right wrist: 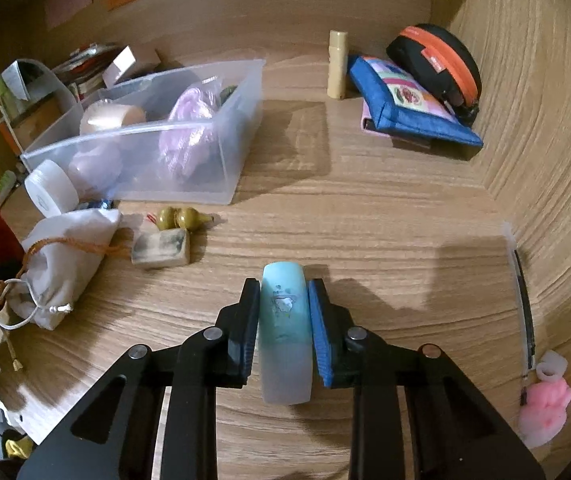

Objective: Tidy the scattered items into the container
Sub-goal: 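Grasp the red velvet pouch with the left tool while the right tool grasps the pale blue tube, then carry the red pouch and blue tube over the clear box, then open both tools to drop the pouch and tube into the box, then move both tools back toward the white round container and stone block, then grasp the white round container with the left tool while the right tool grasps the stone block, then carry the white container and stone block over the clear box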

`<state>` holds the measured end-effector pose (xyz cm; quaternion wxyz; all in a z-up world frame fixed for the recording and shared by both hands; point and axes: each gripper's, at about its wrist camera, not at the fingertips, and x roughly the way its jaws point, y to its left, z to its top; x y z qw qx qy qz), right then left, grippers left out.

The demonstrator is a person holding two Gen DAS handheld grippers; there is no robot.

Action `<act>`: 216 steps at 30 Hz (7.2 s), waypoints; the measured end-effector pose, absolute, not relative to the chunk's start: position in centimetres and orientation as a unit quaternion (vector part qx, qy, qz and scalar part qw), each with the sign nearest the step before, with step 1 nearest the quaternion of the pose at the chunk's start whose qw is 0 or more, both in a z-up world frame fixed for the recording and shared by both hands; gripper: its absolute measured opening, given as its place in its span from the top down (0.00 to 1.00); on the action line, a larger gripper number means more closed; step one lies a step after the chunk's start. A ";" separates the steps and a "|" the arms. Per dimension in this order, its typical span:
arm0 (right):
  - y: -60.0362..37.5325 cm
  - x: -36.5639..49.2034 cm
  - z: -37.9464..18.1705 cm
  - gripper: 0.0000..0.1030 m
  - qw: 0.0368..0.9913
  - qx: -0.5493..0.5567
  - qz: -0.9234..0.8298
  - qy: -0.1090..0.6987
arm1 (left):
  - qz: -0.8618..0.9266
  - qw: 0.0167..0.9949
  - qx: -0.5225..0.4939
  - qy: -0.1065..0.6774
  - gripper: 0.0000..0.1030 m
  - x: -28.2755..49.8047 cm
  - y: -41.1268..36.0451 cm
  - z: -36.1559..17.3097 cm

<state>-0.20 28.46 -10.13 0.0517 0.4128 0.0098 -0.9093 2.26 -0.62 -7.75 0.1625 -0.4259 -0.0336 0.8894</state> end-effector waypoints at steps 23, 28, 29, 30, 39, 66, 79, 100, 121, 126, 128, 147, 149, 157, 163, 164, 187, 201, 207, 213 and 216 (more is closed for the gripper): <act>24.5 -0.6 -5.2 0.78 0.109 0.340 -0.933 0.031 | 0.929 0.138 -0.338 -0.059 0.60 1.5 -2.4 -1.7; 23.6 -0.9 -5.1 0.78 0.123 0.338 -0.933 0.031 | 0.938 0.137 -0.311 -0.073 0.60 0.9 -2.4 0.1; 23.5 -1.0 -5.1 0.78 0.126 0.337 -0.932 0.029 | 0.939 0.135 -0.307 -0.074 0.60 0.9 -2.4 0.4; 23.3 -1.1 -5.0 0.78 0.129 0.336 -0.933 0.029 | 0.941 0.134 -0.301 -0.076 0.60 0.7 -2.3 0.8; 22.1 -3.0 -3.2 0.78 0.150 0.314 -0.937 0.029 | 0.948 0.124 -0.283 -0.073 0.60 -1.8 -2.0 3.0; 18.6 -11.6 -5.3 0.78 0.170 0.350 -0.920 0.038 | 0.941 0.090 -0.323 -0.047 0.60 -10.6 0.1 -0.2; 18.6 -13.3 -7.0 0.78 0.163 0.379 -0.910 0.047 | 0.933 0.067 -0.354 -0.009 0.60 -12.2 1.5 -3.5; 18.3 -12.9 -6.8 0.66 0.158 0.363 -0.916 0.061 | 0.936 0.083 -0.343 -0.016 0.37 -10.9 1.4 -3.0; 19.8 -9.8 -4.4 0.43 0.151 0.334 -0.929 0.053 | 0.942 0.089 -0.323 -0.009 0.34 -6.9 0.6 -0.7; 20.5 -8.5 -3.5 0.39 0.143 0.322 -0.934 0.059 | 0.940 0.080 -0.332 -0.013 0.34 -6.1 -0.4 -1.4; 20.8 -8.2 -3.3 0.39 0.144 0.320 -0.935 0.058 | 0.939 0.079 -0.335 -0.016 0.34 -5.8 -0.8 -1.6; 23.9 -5.2 -5.8 0.39 0.129 0.359 -0.924 0.034 | 0.926 0.073 -0.370 -0.024 0.34 -3.7 -1.1 -5.2; 24.0 -5.0 -6.2 0.39 0.130 0.364 -0.922 0.033 | 0.924 0.078 -0.373 -0.028 0.34 -3.6 -1.0 -5.3; 24.0 -4.4 -8.1 0.39 0.138 0.398 -0.906 0.040 | 0.920 0.098 -0.378 -0.029 0.34 -3.5 -0.4 -5.5; 23.4 -4.3 -9.5 0.39 0.154 0.427 -0.889 0.052 | 0.914 0.115 -0.388 -0.031 0.34 -3.8 0.3 -6.0; 23.3 -4.2 -9.6 0.39 0.156 0.430 -0.888 0.053 | 0.912 0.120 -0.391 -0.030 0.34 -3.8 0.4 -6.3; 21.4 -4.4 -11.1 0.64 0.170 0.440 -0.878 0.083 | 0.898 0.097 -0.428 -0.035 0.35 -5.1 0.5 -8.6; 23.8 -3.2 -8.7 0.64 0.155 0.412 -0.896 0.061 | 0.906 0.092 -0.410 -0.048 0.35 -3.7 0.0 -7.5; 24.3 -3.0 -7.3 0.64 0.154 0.393 -0.905 0.051 | 0.916 0.090 -0.390 -0.040 0.35 -3.0 0.4 -6.0; 24.2 -2.7 -5.6 0.64 0.153 0.366 -0.917 0.053 | 0.923 0.099 -0.369 -0.042 0.35 -2.3 0.5 -4.3; 24.0 -2.8 -4.8 0.64 0.153 0.355 -0.921 0.054 | 0.927 0.103 -0.357 -0.042 0.35 -2.1 0.7 -3.4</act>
